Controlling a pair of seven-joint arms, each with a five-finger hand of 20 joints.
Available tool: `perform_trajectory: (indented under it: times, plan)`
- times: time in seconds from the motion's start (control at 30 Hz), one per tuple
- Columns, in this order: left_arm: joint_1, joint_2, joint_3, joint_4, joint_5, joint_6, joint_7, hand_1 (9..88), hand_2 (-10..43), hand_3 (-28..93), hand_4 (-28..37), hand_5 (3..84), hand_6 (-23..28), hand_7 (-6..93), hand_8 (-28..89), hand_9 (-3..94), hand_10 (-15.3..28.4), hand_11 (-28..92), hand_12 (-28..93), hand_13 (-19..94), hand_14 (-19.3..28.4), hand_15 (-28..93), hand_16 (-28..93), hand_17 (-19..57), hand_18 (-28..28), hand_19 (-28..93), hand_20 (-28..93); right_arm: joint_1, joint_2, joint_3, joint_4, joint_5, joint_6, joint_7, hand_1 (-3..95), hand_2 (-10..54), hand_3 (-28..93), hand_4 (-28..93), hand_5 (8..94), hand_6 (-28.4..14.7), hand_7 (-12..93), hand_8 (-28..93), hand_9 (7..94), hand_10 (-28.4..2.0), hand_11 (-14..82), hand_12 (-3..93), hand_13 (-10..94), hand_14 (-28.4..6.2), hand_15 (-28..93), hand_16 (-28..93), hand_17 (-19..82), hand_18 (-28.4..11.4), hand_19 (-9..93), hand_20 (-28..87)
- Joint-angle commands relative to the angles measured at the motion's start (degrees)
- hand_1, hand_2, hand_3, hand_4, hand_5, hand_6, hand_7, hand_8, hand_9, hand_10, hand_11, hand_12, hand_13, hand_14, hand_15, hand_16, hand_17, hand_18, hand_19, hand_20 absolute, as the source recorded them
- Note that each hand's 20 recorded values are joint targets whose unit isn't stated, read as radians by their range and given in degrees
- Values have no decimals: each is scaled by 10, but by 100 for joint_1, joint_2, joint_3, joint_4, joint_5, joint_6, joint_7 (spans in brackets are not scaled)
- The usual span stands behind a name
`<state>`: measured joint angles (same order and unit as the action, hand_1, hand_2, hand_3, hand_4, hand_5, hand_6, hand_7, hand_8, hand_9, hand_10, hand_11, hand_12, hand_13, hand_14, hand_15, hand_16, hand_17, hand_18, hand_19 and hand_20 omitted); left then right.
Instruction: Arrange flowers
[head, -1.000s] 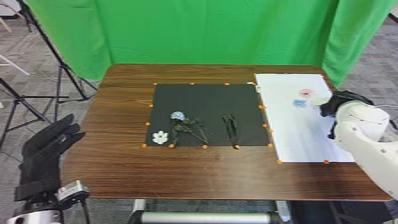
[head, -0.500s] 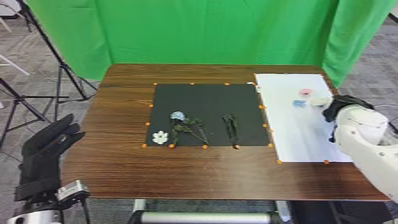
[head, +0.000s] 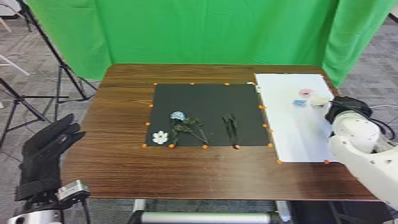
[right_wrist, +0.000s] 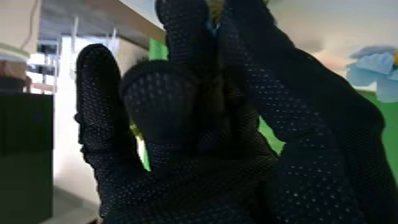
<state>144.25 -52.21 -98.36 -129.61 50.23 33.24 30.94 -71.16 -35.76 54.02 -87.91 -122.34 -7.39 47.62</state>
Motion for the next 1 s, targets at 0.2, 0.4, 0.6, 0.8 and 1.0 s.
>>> perform_trajectory:
  times: [0.2,0.4,0.6,0.8,1.0]
  plan:
    - [44,-64,6,-11,36,-55,-61,256,42,840,-197,409,105,162,-110,347,197,381,67,254,272,659,-173,-97,217,587,45,60,185,-237,3,-282,469,110,546,-75,759,-283,742,-6,347,-4,874,-53,267,331,823,-27,710,186,355,-202,932,-10]
    - [84,-84,-34,-32,49,-37,-73,258,44,839,-197,409,105,162,-109,348,198,381,66,253,273,658,-173,-97,217,587,45,38,206,-190,-242,-384,832,44,546,-78,765,-283,752,-6,334,5,881,-56,279,321,834,-27,702,193,361,-205,932,-5]
    - [92,-46,-22,-43,31,-17,-66,257,44,839,-197,409,105,163,-110,348,198,380,66,254,273,659,-173,-97,217,587,45,175,181,-279,-503,-495,1037,-138,544,-82,771,-283,762,-8,321,12,885,-57,283,316,841,-26,696,197,364,-205,932,0]
    - [138,-28,-50,-46,12,16,-28,257,44,838,-197,409,105,162,-110,347,199,380,66,254,273,659,-173,-97,217,587,44,339,180,-499,-920,-593,1319,-471,544,-84,775,-283,766,-9,315,17,888,-58,286,316,843,-26,693,202,365,-206,932,3]
    - [83,-17,-17,-32,12,-4,-72,257,43,839,-198,409,105,162,-110,347,198,381,66,254,272,659,-173,-97,217,588,44,568,-7,-831,-1298,-661,1294,-905,543,-86,777,-283,769,-9,312,19,890,-60,288,314,844,-28,692,204,365,-206,932,5]
